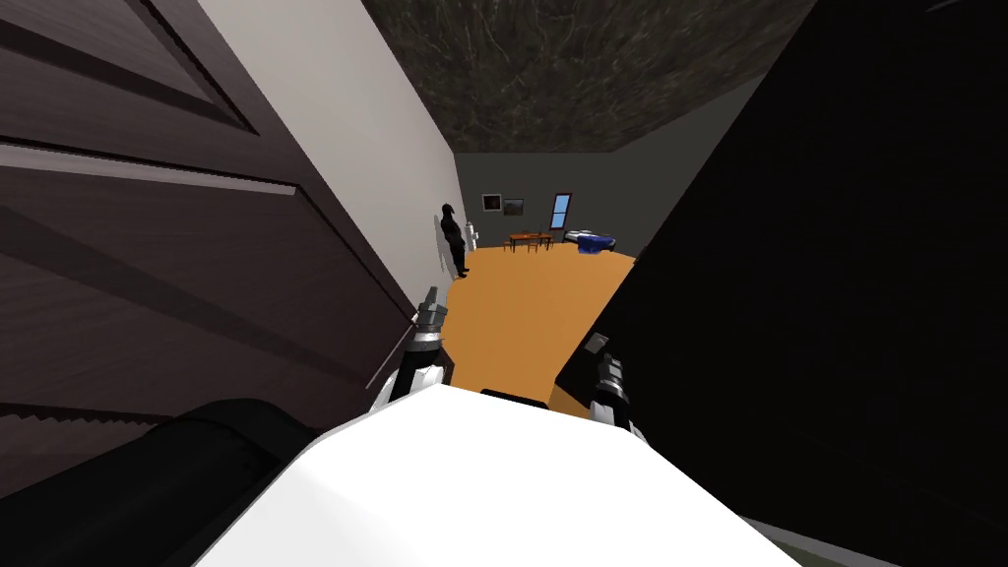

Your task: Push the door open

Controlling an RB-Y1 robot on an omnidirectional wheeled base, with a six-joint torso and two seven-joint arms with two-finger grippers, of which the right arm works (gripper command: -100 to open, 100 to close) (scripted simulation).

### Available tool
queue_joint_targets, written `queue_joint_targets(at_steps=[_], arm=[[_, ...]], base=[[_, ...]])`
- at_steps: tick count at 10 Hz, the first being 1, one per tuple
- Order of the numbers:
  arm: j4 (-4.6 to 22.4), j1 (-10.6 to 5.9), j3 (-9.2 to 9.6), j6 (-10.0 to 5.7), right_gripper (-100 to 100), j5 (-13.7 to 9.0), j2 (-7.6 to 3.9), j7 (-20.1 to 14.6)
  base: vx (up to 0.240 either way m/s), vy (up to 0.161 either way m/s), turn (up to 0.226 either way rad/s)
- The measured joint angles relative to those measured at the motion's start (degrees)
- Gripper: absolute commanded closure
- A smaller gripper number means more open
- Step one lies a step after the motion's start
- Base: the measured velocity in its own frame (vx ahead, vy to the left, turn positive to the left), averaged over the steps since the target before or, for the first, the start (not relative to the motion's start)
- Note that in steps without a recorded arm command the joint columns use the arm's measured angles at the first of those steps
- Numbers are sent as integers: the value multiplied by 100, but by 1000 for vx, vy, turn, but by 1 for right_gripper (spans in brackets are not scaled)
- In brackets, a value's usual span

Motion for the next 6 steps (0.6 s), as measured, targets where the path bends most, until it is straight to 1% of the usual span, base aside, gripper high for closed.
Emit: queue_joint_targets(at_steps=[3, 4, 5, 6], arm=[[-55, -1, -6, 43, -100, -14, 79, 0], [-52, -9, -9, 52, -100, -19, 99, -4], [-48, -7, -9, 52, -100, -20, 103, -5], [-34, -4, -27, 34, -100, -22, 95, 2]], base=[[-171, 159, -35], [-77, 81, -19], [118, -48, 28], [208, -103, 48]])
